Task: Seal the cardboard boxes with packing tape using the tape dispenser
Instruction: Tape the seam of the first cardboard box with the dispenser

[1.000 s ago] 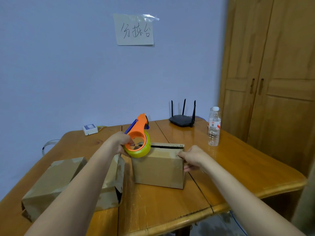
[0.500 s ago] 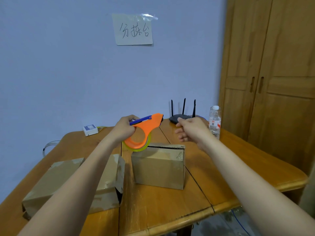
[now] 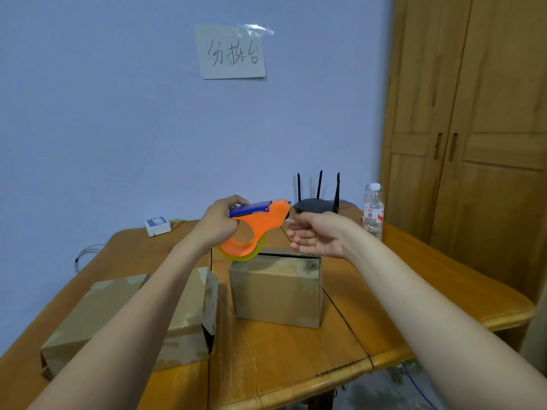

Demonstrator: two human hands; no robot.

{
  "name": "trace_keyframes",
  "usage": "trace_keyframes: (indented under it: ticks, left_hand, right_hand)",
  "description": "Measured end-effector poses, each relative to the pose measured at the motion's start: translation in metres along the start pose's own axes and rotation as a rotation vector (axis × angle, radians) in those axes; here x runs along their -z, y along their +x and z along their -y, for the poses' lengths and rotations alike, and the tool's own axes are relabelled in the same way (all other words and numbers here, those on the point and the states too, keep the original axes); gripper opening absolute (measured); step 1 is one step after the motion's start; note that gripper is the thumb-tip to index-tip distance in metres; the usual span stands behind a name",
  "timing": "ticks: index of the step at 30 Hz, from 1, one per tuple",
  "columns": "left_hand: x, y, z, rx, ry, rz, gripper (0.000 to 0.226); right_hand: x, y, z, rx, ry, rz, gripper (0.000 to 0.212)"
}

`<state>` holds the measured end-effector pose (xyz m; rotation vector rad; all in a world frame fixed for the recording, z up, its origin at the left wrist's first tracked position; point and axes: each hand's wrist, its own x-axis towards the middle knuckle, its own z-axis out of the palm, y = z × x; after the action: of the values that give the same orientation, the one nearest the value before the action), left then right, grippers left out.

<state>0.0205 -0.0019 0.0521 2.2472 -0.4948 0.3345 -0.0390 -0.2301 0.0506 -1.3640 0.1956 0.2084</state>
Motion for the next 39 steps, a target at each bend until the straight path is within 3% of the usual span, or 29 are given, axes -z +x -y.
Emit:
trace_keyframes:
  ticks: [12,18,24,29,34,39]
  left_hand:
    - [-0.002,0.001,-0.002,-0.05,0.059,0.015,0.049]
    - [-0.002,0.001,-0.001,-0.068,0.124,0.031,0.046]
    - [-0.003,0.0,0.001,-0.089,0.229,0.056,0.048]
    - [-0.005,0.001,0.005,-0.098,0.27,0.054,0.047]
    - [-0.007,0.004,0.009,-0.097,0.261,0.056,0.043]
    - [-0.011,0.004,0.011,-0.105,0.292,0.078,0.042]
  right_hand:
    - [0.003,0.005,0.001,-0.048,0.114,0.04,0.009]
    - [0.007,0.011,-0.002,-0.033,0.094,0.024,0.02]
    - [0.008,0.015,-0.001,-0.046,0.032,-0.005,0.011]
    - [0.012,0.019,-0.001,-0.044,-0.004,-0.034,0.016]
    - [0.015,0.018,0.0,-0.062,-0.008,-0.043,0.006]
    - [0.018,0.018,-0.002,-0.057,0.003,-0.067,0.008]
